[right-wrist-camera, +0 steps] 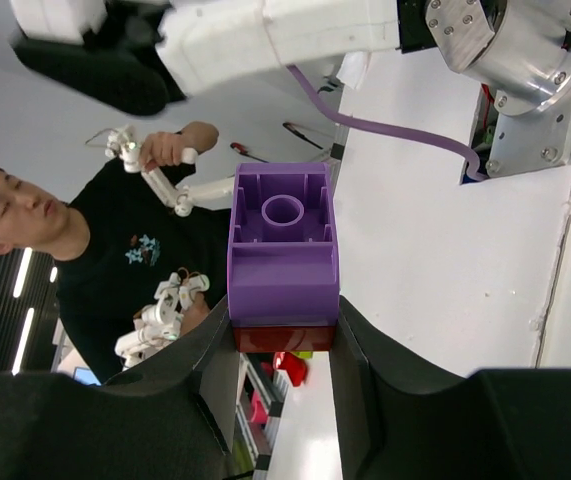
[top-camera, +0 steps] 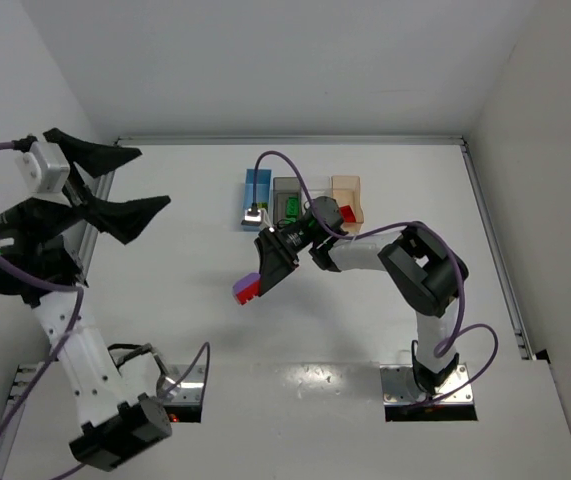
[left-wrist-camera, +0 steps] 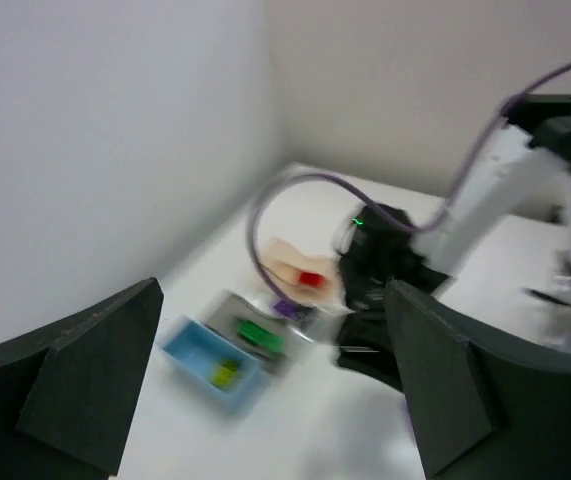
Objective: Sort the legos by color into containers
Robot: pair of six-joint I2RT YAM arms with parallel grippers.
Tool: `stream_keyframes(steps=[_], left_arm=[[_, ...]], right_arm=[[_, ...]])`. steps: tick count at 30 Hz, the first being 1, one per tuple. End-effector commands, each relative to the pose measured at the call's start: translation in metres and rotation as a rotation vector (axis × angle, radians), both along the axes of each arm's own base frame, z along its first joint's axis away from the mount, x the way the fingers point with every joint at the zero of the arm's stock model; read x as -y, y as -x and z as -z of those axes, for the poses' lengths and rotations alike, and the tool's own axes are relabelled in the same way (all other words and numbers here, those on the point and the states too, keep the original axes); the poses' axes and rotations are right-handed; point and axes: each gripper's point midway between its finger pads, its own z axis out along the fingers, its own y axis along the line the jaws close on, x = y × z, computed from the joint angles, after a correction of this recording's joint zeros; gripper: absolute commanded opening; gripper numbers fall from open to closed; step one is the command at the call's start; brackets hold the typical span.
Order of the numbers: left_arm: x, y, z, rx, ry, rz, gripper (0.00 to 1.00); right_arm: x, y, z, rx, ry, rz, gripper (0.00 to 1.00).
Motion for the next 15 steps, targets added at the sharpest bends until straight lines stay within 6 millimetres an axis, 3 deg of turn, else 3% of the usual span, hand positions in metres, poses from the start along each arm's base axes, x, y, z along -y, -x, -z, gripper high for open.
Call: stream_keyframes(steps=[1,2,3,4,5,8,9,15], left_arm=[[-0.045,-0.045,-0.029,0.255,-0.095,-0.357,0.99],[-0.053,-0.054,-0.020,0.245,-0.120,-0.370,0.99],[-0.059,-0.067,-0.023,0.181,-0.024,-0.357,0.99],[-0.069,-0.082,-0.011,0.074,0.019,-0.372,0.99],[-0.072,-0.085,-0.018,0.036,0.001,-0.374,0.99],[-0.087,-0.108,0.029,-0.172,0.074,-0.381,0.99],[-0.094,-0.112,0.047,-0.204,0.051,-0.419,0.99],[-0.111,-0.109,0.094,-0.282,-0.033,-0.552,0.99]], right_arm=[[0.014,0.013,-0.021,0.213,-0.132,-0.093,0.01],[0.014,0.013,-0.021,0.213,-0.132,-0.093,0.01],[0.015,0.014,-0.024,0.220,-0.138,-0.093,0.01],[0.017,0.011,-0.022,0.212,-0.130,-0.085,0.01],[0.017,0.011,-0.022,0.212,-0.130,-0.084,0.01],[0.017,0.011,-0.022,0.212,-0.130,-0.084,0.01],[0.017,0.011,-0.022,0.212,-0.130,-0.084,0.01],[0.015,0.009,-0.021,0.221,-0.137,-0.084,0.01]])
